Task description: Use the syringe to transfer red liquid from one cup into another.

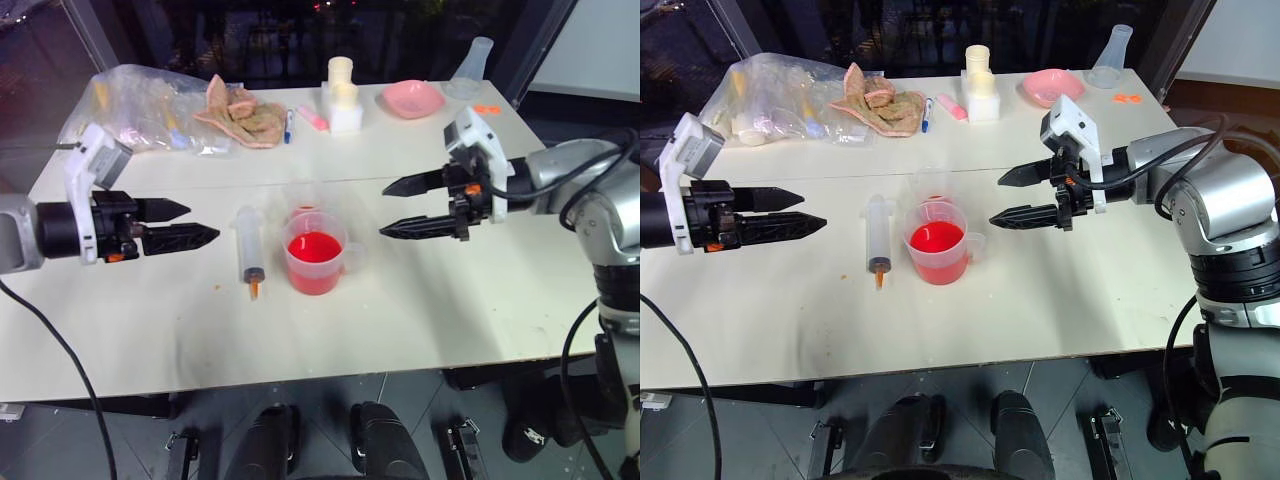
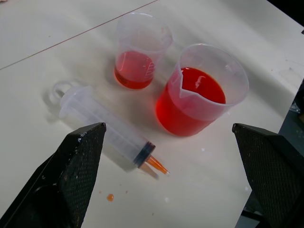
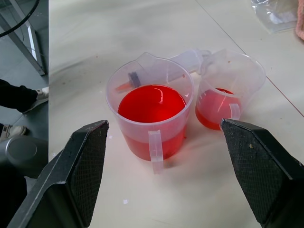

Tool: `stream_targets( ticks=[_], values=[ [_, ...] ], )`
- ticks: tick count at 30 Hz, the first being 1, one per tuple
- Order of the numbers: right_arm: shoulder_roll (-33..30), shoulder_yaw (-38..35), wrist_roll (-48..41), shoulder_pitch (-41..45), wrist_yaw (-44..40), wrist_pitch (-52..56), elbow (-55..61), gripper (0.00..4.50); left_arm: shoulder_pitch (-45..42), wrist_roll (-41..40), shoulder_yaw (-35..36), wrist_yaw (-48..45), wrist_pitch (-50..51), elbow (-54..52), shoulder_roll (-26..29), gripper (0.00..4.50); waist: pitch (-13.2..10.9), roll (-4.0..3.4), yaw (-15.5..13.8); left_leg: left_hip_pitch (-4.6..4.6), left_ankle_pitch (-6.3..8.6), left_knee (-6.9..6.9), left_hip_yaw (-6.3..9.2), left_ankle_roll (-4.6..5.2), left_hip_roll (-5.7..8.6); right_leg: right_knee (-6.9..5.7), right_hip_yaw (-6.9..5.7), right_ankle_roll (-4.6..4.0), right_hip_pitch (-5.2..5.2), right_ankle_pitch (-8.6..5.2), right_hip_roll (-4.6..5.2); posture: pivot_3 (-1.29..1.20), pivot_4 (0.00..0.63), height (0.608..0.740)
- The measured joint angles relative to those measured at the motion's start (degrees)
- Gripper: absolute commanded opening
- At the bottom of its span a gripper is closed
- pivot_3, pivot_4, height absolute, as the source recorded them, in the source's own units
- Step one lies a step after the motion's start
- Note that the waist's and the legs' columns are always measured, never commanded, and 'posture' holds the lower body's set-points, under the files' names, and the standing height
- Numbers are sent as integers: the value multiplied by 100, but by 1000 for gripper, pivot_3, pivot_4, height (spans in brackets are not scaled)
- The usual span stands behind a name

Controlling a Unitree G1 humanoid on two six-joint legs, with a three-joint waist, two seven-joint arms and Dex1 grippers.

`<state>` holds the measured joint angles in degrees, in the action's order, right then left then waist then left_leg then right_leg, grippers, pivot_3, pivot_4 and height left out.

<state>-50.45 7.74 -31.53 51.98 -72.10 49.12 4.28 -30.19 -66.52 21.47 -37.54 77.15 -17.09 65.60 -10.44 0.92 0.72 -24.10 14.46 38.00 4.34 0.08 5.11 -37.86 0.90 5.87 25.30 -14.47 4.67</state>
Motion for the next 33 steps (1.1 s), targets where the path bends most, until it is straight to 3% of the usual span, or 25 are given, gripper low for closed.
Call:
stream_targets(
  ticks=[5,9,15,17,21,25,33],
  values=[
    [17,1,44,2,-13,-73,-28,3943,-434,145,-245,559,149,-34,-48,4465,0,0,-9,0,0,0,0,0,1,0,0,1,-2,0,0,0,150,740],
    [67,5,62,21,-16,-75,-60,3943,-1501,365,-533,1600,835,365,-900,4465,-3,6,-65,-1,-1,11,5,0,2,-2,-5,3,-7,2,-4,0,150,740],
    [64,1,87,39,-10,-44,-82,3943,-3318,900,-1607,4111,1487,2560,-1923,4465,-3,7,-111,0,-1,13,4,-1,5,-13,-2,4,1,2,-5,0,150,740],
    [61,2,87,40,4,7,-79,3943,-3749,834,-2201,4809,1487,3298,-2102,4465,-3,7,-108,-3,-3,12,4,-4,6,-14,-2,5,4,2,-3,0,150,740],
    [50,-1,83,39,45,80,-52,3943,-4237,528,-2697,5749,1487,4308,-2522,4465,-3,7,-103,-10,-15,12,3,-26,6,-16,-1,5,12,2,-2,0,150,740],
    [24,-8,65,31,104,186,28,3943,-4539,365,-2546,6655,1487,5429,-3163,4465,-2,8,-110,-13,-17,13,3,-28,6,-15,-1,5,13,3,-2,0,150,740],
    [-41,-132,-63,12,220,388,256,3943,-5002,842,-1369,8058,1488,7066,-4063,4465,-4,11,-118,-21,-19,16,2,-33,7,-15,-2,6,17,3,-2,0,150,740]
  ],
)
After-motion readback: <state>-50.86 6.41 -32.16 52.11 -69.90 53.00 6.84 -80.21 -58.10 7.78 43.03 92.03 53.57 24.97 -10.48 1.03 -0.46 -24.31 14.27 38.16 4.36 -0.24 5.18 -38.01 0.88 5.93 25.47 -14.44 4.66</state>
